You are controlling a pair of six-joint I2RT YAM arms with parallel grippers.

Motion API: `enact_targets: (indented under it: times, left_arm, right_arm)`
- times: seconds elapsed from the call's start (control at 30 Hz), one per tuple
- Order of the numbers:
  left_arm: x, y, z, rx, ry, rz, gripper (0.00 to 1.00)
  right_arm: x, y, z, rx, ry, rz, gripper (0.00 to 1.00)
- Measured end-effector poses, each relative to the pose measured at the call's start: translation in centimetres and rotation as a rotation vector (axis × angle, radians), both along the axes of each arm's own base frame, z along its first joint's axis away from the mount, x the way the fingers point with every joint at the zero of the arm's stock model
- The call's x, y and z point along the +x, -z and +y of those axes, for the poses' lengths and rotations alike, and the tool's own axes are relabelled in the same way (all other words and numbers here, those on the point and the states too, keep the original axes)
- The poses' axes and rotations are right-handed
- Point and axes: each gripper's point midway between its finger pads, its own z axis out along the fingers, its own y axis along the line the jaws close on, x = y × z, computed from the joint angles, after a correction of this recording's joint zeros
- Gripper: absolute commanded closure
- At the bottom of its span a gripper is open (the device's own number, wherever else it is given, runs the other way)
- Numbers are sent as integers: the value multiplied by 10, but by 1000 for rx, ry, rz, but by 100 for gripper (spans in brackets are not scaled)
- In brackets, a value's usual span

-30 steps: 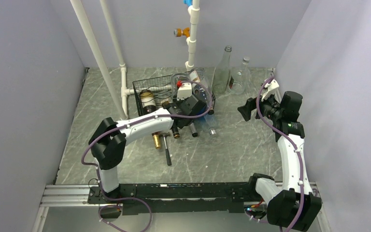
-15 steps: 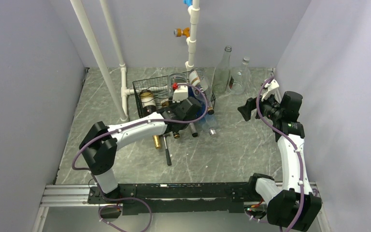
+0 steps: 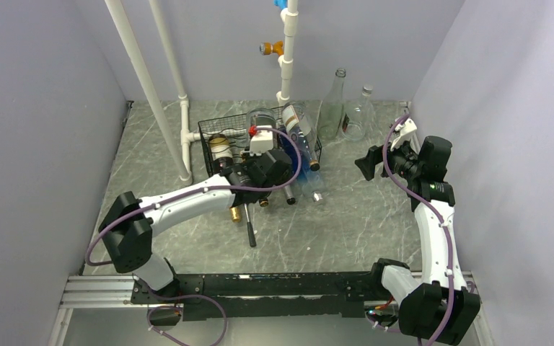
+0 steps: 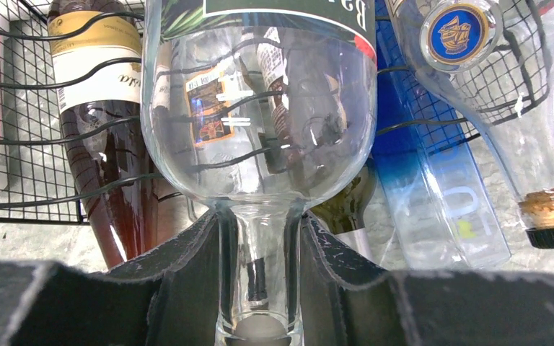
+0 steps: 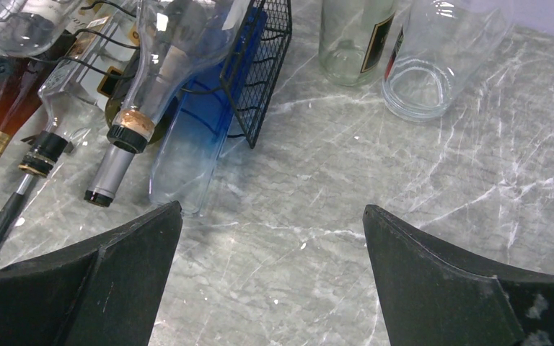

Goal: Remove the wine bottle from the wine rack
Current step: Pick up the wine bottle from the wine rack.

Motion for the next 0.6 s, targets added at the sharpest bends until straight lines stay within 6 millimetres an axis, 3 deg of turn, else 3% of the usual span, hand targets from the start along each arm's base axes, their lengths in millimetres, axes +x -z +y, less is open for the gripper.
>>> enact_targets:
  times: [0.6]
  left_arm:
    - [-41, -13, 20, -123, 91, 30, 100]
  right_arm:
    - [0, 2, 0, -5, -3, 1, 0]
